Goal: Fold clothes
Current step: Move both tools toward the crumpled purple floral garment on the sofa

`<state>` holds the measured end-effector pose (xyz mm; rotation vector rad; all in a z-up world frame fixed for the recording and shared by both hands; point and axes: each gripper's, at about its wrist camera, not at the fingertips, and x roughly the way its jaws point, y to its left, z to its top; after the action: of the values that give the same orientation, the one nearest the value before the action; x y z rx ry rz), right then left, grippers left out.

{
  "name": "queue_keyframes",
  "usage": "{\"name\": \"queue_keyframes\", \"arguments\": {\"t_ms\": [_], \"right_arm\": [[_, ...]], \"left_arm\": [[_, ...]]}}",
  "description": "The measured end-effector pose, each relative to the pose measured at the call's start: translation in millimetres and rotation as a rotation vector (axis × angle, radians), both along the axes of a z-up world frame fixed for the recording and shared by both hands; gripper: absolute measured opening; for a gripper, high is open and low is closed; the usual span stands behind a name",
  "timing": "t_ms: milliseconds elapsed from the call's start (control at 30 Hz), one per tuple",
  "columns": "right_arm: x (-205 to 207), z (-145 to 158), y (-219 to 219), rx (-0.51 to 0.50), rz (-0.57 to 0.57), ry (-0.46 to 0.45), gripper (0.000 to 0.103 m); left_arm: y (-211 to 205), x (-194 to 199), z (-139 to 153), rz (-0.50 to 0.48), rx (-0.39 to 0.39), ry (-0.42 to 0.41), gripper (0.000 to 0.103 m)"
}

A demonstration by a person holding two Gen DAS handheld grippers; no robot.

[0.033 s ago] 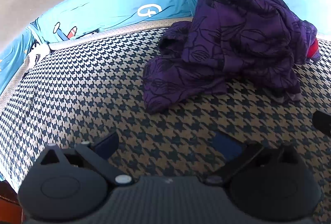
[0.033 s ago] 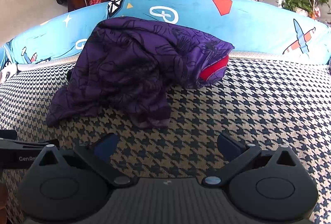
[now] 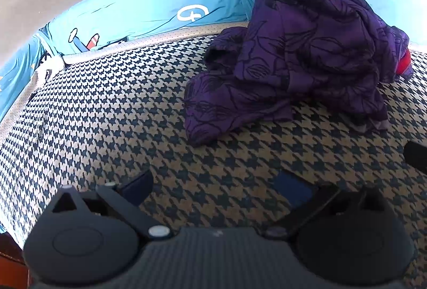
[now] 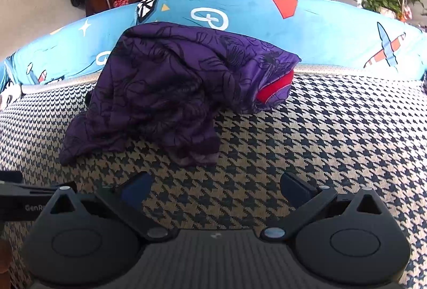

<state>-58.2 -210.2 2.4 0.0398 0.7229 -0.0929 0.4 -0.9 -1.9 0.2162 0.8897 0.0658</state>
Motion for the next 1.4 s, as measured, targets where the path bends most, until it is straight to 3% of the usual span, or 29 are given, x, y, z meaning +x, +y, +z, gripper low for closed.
{"name": "queue_keyframes", "arguments": {"t_ms": [200, 433, 1033, 1400], "right_arm": [[-1.5, 1.8, -3.6, 0.090, -0.033, -0.004, 0.103], [-3.1, 1.5, 1.2, 0.107, -0.031, -0.004, 0.103], [9.2, -8.3, 4.7, 0.084, 0.001, 0.063, 0.103], [-1.6, -1.4, 9.5, 0.064, 0.047, 0.025, 0.103]], "left_arm": [[-2.6, 1.2, -5.6, 0.002, -0.011, 0.012, 0.103], [-3.4, 2.5, -4.8, -0.008, -0.027, 0.031, 0.103], [9.3, -13.1, 13.9, 0.017, -0.055, 0.036, 0.103], [24.9, -46.3, 23.3, 0.049, -0.092, 0.063, 0.103]]}}
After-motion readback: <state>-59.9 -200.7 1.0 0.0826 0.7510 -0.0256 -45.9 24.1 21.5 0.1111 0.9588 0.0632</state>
